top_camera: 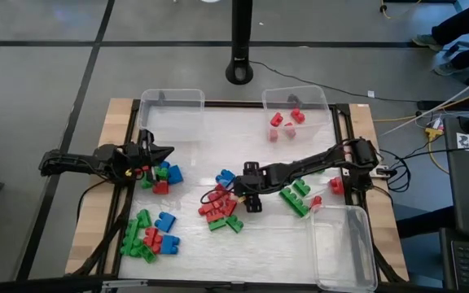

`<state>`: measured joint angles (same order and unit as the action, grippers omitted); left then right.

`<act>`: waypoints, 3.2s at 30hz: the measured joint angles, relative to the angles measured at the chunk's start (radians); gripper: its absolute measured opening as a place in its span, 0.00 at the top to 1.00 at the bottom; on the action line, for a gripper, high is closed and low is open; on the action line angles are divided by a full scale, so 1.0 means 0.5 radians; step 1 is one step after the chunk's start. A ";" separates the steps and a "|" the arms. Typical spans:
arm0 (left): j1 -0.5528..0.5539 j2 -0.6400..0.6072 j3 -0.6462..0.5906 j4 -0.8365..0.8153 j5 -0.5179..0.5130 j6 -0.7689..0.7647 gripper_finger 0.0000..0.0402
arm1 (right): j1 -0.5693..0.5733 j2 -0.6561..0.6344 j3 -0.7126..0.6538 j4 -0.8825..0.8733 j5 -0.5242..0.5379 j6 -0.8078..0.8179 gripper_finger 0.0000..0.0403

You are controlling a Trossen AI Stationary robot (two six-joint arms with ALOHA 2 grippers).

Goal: Sort blocks
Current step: Put the red game piece into the top right transparent bin

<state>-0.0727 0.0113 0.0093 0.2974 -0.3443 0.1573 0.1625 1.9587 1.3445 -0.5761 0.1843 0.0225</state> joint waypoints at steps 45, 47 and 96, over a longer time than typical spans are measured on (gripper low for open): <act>0.005 0.000 0.000 -0.052 -0.001 0.045 0.99 | -0.095 0.079 -0.007 0.091 -0.214 -0.319 0.60; 0.005 0.000 -0.001 -0.051 -0.001 0.027 0.99 | -0.098 0.023 -0.005 0.052 -0.171 -0.321 0.59; 0.005 0.000 0.000 -0.113 0.000 -0.008 0.99 | -1.392 -0.764 0.000 -0.771 0.562 -0.669 0.53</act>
<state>-0.0700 0.0113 0.0093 0.2409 -0.3443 0.1532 -0.5333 1.5764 1.3445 -0.9618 0.4654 -0.3121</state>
